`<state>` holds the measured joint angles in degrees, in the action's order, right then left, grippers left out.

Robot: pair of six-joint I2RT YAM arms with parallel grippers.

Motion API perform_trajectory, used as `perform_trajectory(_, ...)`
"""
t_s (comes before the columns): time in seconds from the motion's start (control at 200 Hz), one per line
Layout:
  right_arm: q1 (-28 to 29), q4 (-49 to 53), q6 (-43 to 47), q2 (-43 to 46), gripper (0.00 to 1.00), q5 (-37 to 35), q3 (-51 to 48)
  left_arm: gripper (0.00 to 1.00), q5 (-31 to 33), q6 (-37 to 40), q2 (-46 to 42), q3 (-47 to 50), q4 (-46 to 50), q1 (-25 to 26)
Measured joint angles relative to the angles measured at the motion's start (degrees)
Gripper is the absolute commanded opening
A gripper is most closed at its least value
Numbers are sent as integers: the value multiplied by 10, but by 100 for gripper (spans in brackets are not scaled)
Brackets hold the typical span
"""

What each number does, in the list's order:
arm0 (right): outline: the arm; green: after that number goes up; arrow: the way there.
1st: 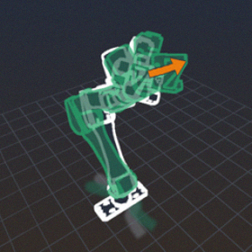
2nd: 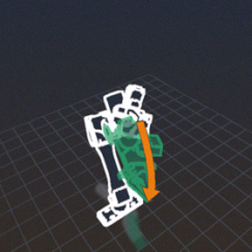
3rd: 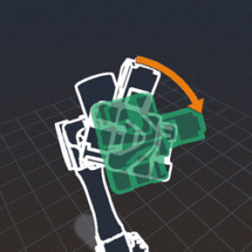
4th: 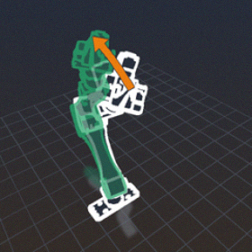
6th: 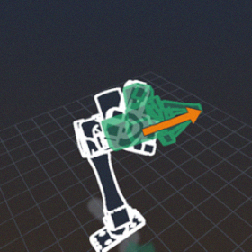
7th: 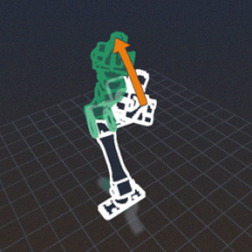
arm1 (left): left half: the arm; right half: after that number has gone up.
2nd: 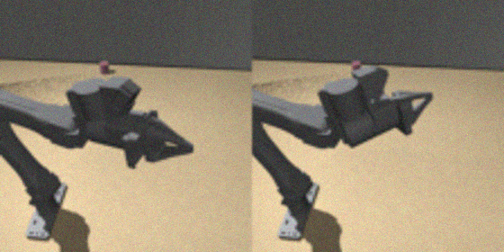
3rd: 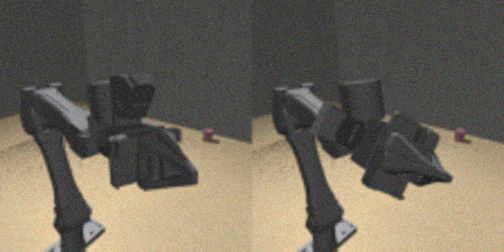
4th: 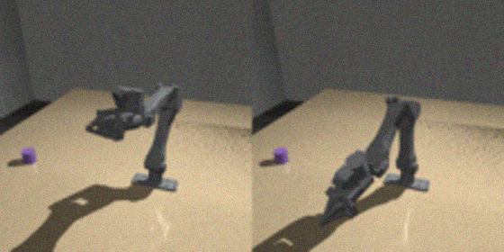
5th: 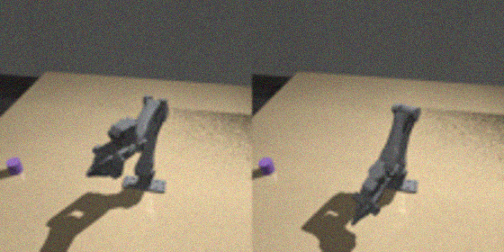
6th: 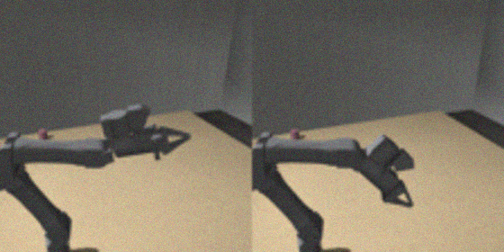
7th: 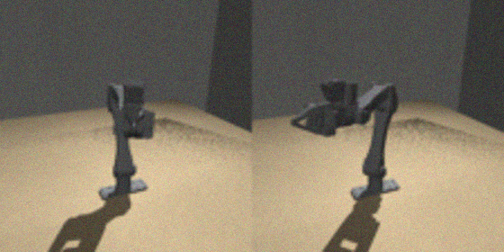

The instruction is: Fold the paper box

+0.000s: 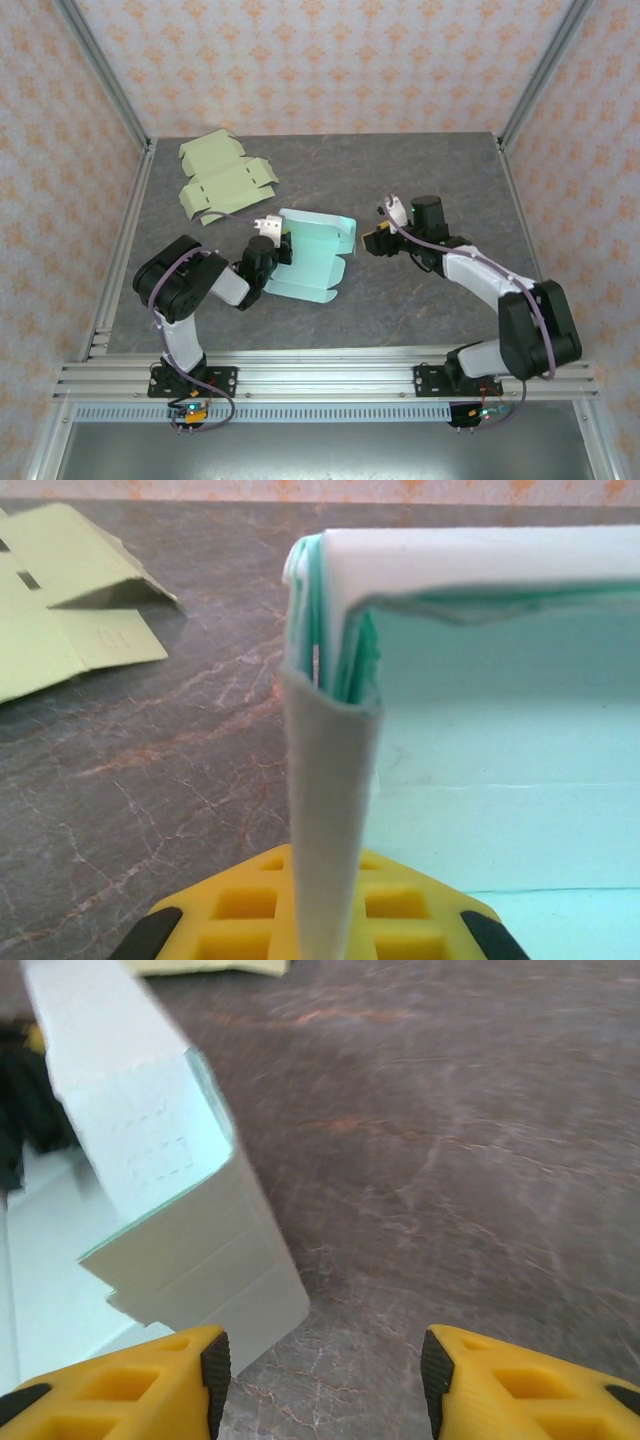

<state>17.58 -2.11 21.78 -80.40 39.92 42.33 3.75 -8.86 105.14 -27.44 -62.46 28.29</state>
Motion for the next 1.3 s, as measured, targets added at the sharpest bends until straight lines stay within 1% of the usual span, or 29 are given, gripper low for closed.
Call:
perform_trajectory(0.08, 2, 19, 52, -28, 54, 44, 25, 0, -23, -8, 0, 0, 6, -6)
perform_trajectory(0.14, 7, 30, 77, -43, 52, 65, 47, 0, -37, -14, 0, -2, 12, -6)
perform_trajectory(0.185, 15, 33, 88, -49, 48, 73, 63, 0, -47, -18, 0, -3, 17, -6)
perform_trajectory(0.25, 28, 33, 98, -58, 39, 78, 79, 0, -57, -23, 0, -6, 19, -6)
perform_trajectory(0.34, 46, 31, 99, -74, 34, 82, 91, 0, -64, -28, 0, -11, 23, -7)
perform_trajectory(0.445, 60, 26, 90, -84, 35, 78, 91, 0, -66, -34, 0, -11, 37, -9)
perform_trajectory(0.506, 69, -1, 71, -84, 35, 62, 82, 0, -65, -43, 0, -11, 42, -9)
perform_trajectory(0.606, 95, -88, 11, -82, 36, -2, 41, 0, -61, -59, 0, -11, 47, -9)
perform_trajectory(0.726, 146, -183, -69, -81, 39, -115, -9, 0, -48, -69, 0, -11, 51, -9)
perform_trajectory(0.796, 172, -223, -97, -83, 42, -169, -19, 0, -42, -76, -1, -11, 53, -9)
perform_trajectory(0.901, 190, -275, -126, -102, 42, -234, -19, 0, -30, -82, -12, -11, 56, -9)
perform_trajectory(0.951, 196, -292, -134, -116, 39, -268, -18, 0, -24, -81, -18, -12, 58, -4)
perform_trajectory(1.081, 214, -316, -153, -148, 27, -377, -7, 0, -11, -82, -21, -16, 68, 9)
perform_trajectory(1.181, 234, -319, -168, -172, 26, -463, 11, 0, 6, -82, -29, -19, 89, 21)
perform_trajectory(1.251, 250, -318, -180, -187, 17, -532, 28, 0, 16, -83, -36, -23, 101, 31)
perform_trajectory(1.301, 261, -317, -197, -196, 16, -577, 40, 0, 25, -85, -39, -28, 108, 35)
